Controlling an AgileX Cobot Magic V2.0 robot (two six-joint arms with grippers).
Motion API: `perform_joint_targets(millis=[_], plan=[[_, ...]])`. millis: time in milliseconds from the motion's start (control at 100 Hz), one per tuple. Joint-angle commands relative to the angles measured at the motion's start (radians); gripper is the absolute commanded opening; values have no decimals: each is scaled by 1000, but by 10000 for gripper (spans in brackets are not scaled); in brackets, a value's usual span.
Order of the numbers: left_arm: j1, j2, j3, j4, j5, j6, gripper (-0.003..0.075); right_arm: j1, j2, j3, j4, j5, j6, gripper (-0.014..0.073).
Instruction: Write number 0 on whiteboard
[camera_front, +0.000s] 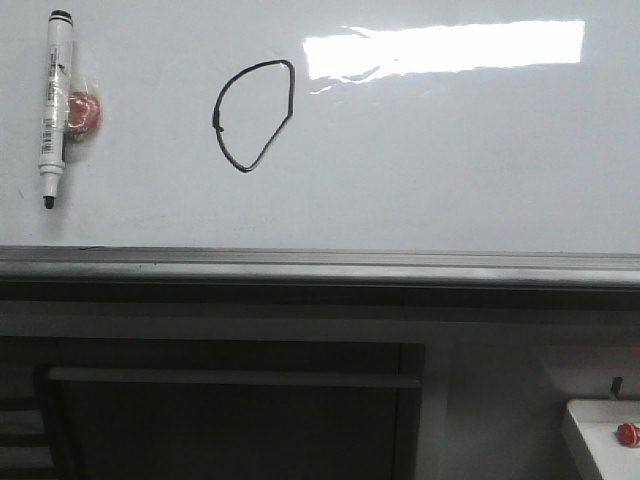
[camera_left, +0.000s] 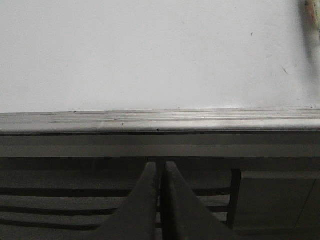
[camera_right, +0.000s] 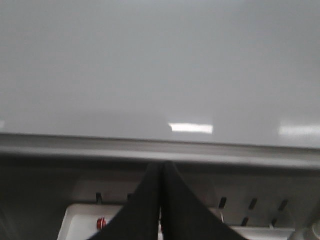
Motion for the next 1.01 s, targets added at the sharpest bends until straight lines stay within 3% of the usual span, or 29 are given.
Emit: perform_joint_targets(millis=[0, 1000], plan=[[3, -27, 12, 0, -72, -13, -20, -5, -19, 22, 1, 38, 1, -55], [3, -27, 12, 0, -72, -13, -20, -5, -21, 22, 1, 29, 1, -55]])
